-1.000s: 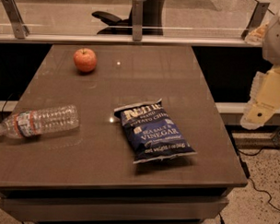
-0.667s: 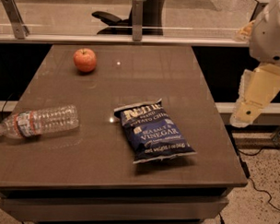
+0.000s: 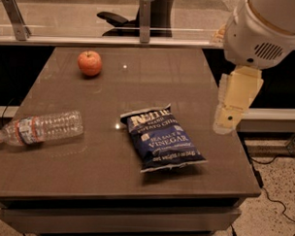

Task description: Pick water bottle

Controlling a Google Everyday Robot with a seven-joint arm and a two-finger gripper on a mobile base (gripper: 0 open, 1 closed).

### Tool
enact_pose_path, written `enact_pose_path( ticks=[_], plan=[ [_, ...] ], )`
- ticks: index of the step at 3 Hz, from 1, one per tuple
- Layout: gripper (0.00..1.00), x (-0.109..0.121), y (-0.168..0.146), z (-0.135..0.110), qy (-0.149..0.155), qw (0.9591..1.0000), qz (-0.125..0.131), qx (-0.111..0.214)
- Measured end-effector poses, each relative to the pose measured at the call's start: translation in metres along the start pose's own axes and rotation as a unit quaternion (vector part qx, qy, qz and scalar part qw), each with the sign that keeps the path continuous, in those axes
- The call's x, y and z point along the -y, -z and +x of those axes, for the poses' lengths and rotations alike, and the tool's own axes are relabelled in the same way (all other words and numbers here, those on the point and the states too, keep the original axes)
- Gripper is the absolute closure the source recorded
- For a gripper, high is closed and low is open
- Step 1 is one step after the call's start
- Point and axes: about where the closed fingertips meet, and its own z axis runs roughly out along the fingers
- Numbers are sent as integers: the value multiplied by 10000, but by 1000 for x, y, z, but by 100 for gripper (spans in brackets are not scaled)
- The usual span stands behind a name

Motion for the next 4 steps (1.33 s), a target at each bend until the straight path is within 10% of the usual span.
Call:
enact_pose_path(
  ticks=[4],
  plan=[
    [0, -1, -50, -116, 1214, 9915, -472, 30]
  ],
)
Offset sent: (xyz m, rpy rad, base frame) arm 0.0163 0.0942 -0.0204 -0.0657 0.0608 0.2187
